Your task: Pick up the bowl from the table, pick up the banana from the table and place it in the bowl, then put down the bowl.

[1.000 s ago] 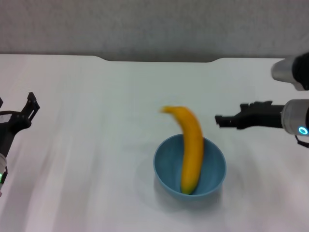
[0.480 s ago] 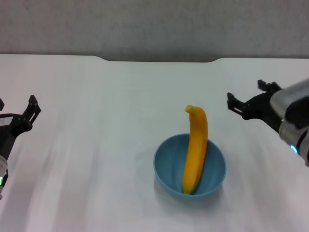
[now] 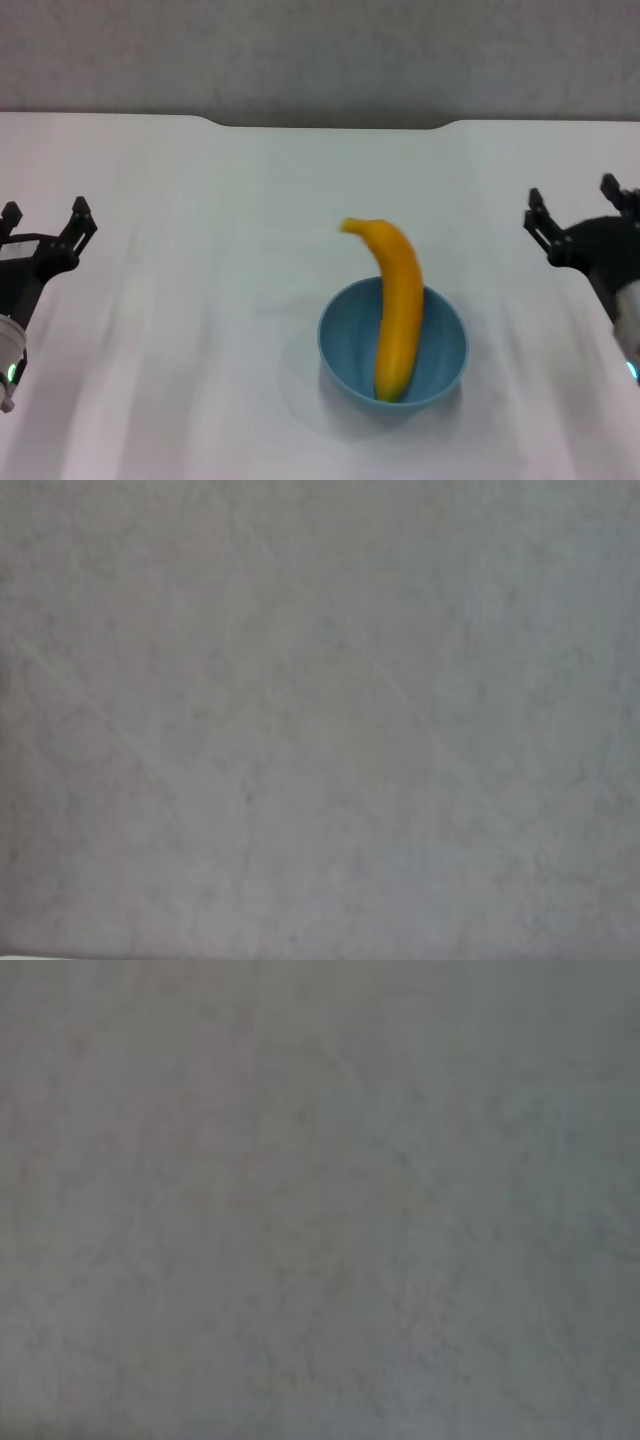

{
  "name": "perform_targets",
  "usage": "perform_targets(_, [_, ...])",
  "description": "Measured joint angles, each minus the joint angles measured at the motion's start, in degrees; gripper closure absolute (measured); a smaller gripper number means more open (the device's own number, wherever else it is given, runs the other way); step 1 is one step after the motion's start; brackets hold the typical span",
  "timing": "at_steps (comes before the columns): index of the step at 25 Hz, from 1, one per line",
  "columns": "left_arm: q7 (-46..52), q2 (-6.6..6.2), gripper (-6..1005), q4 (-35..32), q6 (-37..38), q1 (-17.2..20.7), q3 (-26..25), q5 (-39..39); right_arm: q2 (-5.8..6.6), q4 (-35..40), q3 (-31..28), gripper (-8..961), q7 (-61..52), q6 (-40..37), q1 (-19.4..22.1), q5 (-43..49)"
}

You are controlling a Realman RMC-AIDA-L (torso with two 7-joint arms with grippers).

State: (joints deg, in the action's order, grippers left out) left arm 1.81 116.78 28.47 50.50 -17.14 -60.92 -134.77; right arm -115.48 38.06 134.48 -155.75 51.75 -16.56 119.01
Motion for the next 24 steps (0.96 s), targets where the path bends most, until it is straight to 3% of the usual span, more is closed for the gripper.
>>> perform_targets(4, [0.2, 0.02, 113, -0.1, 0.0, 0.0, 0.9, -0.1, -0.02, -3.1, 1.1, 71, -6.4, 0.6, -0.3, 0.5])
perform_targets(17, [0.3, 0.24, 112, -2.0, -0.1, -1.0, 4.9, 0.1, -0.35, -4.5, 4.3, 70, -5.8, -7.5, -1.3, -0.8])
perform_targets(24, [-0.6, 0.35, 112, -4.0, 1.0, -2.0, 7.9, 0.4, -0.36, -4.8, 5.0, 70, -5.7, -7.7, -1.6, -1.3])
